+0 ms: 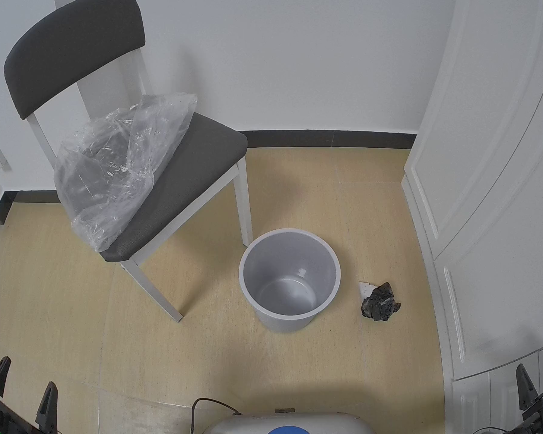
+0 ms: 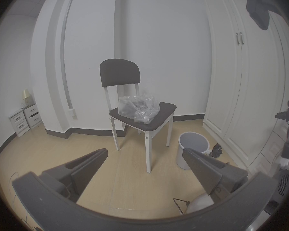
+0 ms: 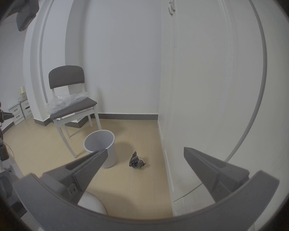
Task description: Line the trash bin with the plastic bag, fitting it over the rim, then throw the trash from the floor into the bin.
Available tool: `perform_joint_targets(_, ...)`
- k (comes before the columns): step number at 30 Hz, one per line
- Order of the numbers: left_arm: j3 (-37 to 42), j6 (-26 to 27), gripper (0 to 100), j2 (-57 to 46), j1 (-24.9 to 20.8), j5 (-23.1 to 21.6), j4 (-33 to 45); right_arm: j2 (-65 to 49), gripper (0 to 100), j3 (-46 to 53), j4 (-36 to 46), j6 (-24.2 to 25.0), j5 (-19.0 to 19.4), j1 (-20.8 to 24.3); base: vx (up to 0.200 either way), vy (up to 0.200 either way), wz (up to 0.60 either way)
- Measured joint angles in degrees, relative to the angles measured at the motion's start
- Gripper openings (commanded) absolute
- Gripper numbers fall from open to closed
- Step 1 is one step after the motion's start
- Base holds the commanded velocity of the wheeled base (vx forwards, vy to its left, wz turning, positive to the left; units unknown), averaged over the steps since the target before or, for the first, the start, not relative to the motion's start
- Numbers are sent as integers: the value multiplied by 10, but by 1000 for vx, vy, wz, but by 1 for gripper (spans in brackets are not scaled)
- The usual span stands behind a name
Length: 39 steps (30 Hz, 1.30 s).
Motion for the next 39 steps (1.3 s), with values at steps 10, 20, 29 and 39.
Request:
perform_joint_targets(10, 0, -2, 100, 0, 0, -1, 0, 0, 100, 0, -1, 4, 1, 0, 0, 0, 0)
perform_joint_targets(20, 0, -34, 100, 0, 0, 17, 0, 0, 100, 0, -2, 22, -2, 1, 0, 0, 0)
perform_joint_targets(29, -36, -32, 100, 0, 0, -41, -66, 6, 100, -52, -78, 10, 34, 1, 0, 0, 0)
perform_joint_targets(39, -88, -38, 100, 2, -2, -66, -60, 69, 100, -129, -87, 23, 47, -2, 0, 0, 0)
